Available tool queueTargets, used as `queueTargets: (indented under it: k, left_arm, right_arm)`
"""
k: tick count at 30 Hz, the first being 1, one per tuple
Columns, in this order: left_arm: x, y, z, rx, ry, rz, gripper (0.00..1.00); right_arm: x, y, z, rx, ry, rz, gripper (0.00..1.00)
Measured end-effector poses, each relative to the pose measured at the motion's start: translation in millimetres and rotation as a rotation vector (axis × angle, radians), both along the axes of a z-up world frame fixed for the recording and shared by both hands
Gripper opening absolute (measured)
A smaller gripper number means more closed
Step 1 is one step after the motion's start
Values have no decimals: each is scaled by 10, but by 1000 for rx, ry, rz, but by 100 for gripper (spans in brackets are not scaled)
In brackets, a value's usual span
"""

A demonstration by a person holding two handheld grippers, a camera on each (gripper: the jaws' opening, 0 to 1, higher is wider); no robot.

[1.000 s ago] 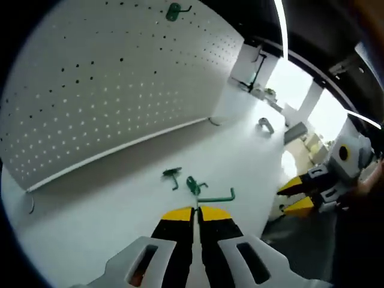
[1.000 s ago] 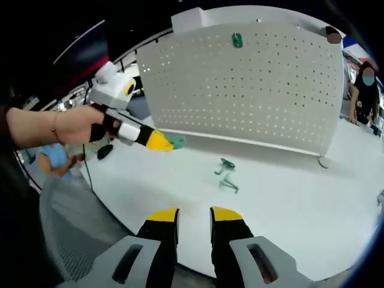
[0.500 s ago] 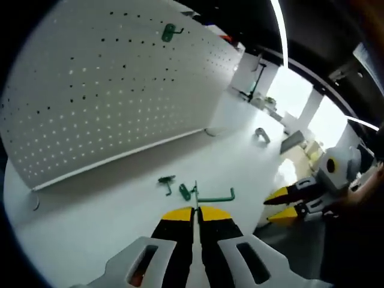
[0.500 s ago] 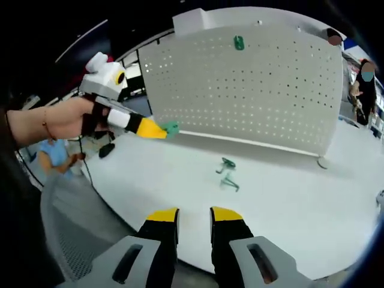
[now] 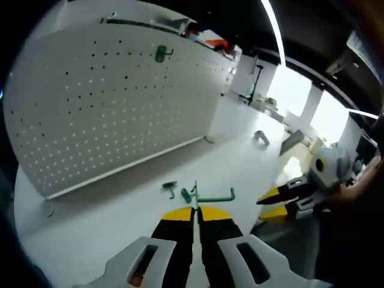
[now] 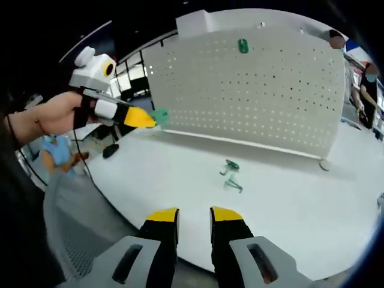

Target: Insert the hook assembly into the mounting plate slot until the hook locks in place.

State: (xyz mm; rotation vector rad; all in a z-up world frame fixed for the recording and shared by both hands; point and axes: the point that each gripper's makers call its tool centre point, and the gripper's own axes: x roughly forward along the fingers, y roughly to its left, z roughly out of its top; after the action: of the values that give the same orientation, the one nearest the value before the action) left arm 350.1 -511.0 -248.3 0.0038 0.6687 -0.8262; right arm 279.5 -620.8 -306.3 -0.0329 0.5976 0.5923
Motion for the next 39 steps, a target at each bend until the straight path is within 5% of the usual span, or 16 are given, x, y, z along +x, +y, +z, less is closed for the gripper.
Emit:
queueTargets:
  k: [14,18,29,39]
  left_arm:
    - [-135,3,172,-62,-26,56,2]
    - [-172,-36,180,-93,-21,79,2]
    - [-164,-106,168,-100,-35,75,2]
    - [-189,-56,94,-102,-34,88,2]
  right_arm:
    - [-44,32,91,17,-20,9,19]
    - [7,0,278,53,-82,-31,19]
    - [191,257,695,171,-116,-14,19]
    - [334,549,851,227,-135,15,19]
